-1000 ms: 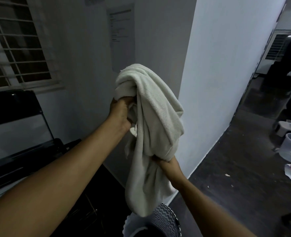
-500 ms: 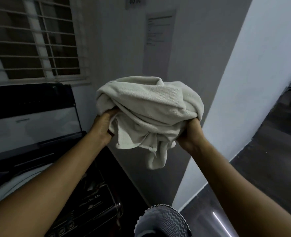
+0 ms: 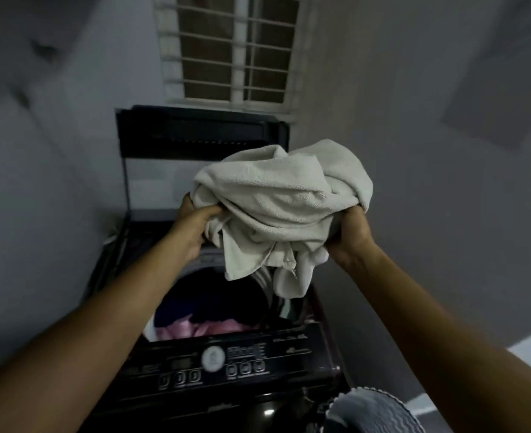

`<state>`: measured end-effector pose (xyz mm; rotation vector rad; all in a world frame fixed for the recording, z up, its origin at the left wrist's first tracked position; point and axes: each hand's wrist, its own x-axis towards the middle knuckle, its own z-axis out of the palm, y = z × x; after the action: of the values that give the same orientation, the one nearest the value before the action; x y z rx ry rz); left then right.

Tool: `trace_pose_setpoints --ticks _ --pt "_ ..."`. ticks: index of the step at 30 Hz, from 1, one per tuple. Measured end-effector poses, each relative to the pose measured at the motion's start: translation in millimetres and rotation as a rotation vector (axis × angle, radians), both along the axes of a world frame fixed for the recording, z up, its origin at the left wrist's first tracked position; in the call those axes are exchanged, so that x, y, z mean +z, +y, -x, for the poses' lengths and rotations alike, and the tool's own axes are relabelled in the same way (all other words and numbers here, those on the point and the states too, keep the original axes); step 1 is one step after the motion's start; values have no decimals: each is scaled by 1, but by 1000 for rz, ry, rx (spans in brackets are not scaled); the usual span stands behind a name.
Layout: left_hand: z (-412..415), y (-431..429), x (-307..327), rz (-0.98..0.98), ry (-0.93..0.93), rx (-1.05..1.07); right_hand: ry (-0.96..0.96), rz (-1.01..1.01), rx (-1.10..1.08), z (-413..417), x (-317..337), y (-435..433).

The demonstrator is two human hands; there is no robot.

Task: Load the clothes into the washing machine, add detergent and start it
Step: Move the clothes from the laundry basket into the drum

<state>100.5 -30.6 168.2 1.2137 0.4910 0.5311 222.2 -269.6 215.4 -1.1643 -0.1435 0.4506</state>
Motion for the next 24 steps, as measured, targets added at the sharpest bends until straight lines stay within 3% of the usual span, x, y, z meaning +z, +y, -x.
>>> trace_pose_setpoints --ticks 7,12,18,22,24 --pt "54 68 -72 44 242 97 63 228 120 18 -96 98" --pt "65 88 -129 -73 497 -70 -72 520 160 24 -160 118" --pt "59 106 -177 -571 860 -318 -212 1065 390 24 -203 119" --pt "39 111 -185 -922 779 -285 -549 1288 559 19 -207 136" --pt "25 113 -196 -1043 773 -376 -703 1304 654 20 -214 147"
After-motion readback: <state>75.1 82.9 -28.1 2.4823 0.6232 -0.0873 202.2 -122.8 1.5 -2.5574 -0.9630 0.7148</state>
